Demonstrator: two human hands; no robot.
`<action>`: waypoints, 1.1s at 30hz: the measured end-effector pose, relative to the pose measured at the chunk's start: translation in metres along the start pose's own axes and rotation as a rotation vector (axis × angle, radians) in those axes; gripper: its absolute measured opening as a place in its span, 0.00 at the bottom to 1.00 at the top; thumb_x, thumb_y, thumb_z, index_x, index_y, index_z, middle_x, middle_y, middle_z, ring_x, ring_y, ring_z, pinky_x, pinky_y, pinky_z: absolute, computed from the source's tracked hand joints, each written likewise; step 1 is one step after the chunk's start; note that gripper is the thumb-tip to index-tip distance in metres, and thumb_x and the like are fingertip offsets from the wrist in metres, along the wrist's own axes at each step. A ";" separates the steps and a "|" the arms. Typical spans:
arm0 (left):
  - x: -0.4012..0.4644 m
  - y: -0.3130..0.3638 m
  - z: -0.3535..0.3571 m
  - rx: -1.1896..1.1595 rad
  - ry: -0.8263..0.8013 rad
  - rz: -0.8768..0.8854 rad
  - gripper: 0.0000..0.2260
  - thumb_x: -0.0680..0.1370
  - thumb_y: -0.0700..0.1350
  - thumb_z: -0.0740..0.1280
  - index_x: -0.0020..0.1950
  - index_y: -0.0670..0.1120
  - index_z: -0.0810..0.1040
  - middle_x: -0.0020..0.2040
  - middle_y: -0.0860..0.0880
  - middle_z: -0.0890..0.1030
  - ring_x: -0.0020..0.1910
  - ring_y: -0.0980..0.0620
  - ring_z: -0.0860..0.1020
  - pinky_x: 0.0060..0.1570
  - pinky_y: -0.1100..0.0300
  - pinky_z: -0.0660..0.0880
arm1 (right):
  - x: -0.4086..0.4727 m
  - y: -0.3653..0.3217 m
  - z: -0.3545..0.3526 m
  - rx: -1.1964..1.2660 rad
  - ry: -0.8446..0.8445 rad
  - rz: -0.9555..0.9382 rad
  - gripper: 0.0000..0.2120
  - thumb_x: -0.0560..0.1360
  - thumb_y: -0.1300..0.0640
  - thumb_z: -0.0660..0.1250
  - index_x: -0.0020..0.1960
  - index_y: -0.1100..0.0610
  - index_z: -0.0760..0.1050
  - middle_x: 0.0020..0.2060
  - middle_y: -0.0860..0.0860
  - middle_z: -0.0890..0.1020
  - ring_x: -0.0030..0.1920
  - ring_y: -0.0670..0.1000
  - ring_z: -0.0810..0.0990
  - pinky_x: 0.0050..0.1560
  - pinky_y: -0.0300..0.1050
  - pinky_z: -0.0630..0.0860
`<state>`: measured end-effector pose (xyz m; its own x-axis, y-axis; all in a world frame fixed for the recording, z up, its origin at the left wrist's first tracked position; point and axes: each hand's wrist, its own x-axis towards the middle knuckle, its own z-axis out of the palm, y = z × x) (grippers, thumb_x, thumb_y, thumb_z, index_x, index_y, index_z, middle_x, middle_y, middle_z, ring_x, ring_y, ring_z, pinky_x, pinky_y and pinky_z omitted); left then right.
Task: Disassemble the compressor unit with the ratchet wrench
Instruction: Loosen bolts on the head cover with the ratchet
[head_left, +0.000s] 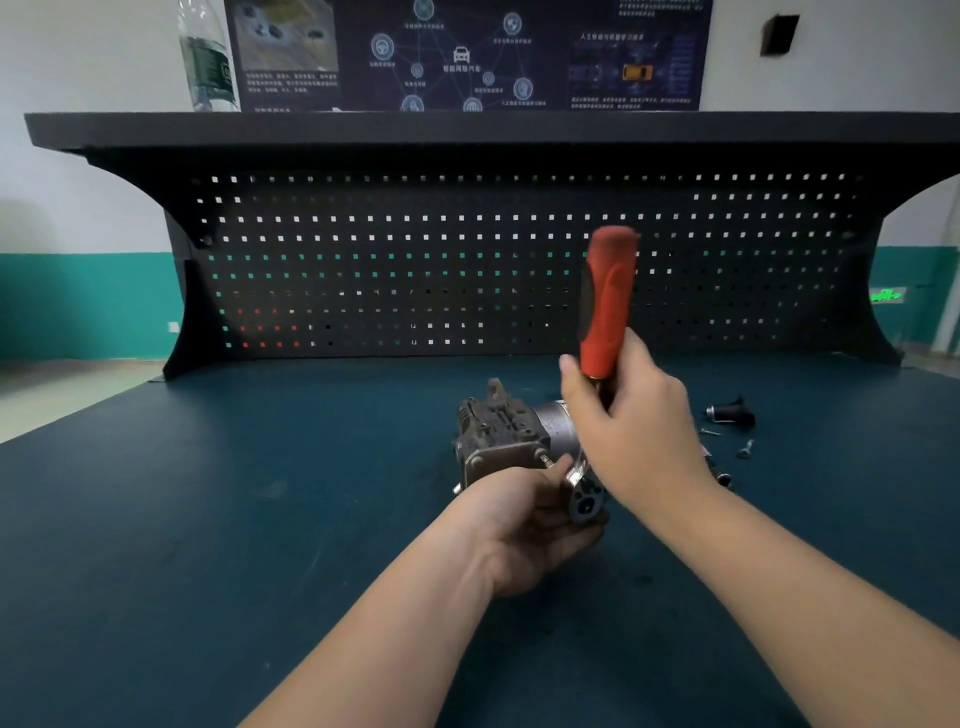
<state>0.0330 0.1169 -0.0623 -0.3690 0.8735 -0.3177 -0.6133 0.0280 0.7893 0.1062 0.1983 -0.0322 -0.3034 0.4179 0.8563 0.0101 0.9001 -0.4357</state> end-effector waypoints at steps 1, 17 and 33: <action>0.000 0.000 0.000 -0.020 0.000 -0.006 0.08 0.77 0.40 0.67 0.41 0.38 0.80 0.41 0.40 0.83 0.46 0.43 0.81 0.46 0.51 0.78 | -0.001 0.001 0.001 0.018 -0.035 -0.053 0.10 0.78 0.52 0.64 0.40 0.47 0.65 0.22 0.44 0.69 0.26 0.43 0.72 0.27 0.33 0.65; 0.006 -0.006 -0.004 0.179 0.036 0.016 0.07 0.74 0.44 0.70 0.42 0.40 0.80 0.35 0.45 0.82 0.35 0.51 0.81 0.34 0.61 0.80 | -0.013 0.025 -0.009 0.216 0.095 0.246 0.10 0.75 0.47 0.65 0.37 0.48 0.69 0.26 0.37 0.76 0.28 0.38 0.73 0.30 0.31 0.66; 0.004 -0.005 -0.002 0.113 0.042 0.105 0.06 0.74 0.39 0.70 0.39 0.37 0.78 0.31 0.43 0.80 0.32 0.50 0.79 0.40 0.53 0.81 | -0.023 0.028 -0.002 0.264 0.246 0.239 0.15 0.73 0.53 0.67 0.32 0.46 0.65 0.22 0.39 0.72 0.25 0.42 0.68 0.29 0.31 0.63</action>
<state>0.0329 0.1193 -0.0683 -0.4569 0.8537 -0.2500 -0.4882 -0.0057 0.8727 0.1157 0.2145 -0.0637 -0.0853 0.6567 0.7493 -0.2011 0.7253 -0.6585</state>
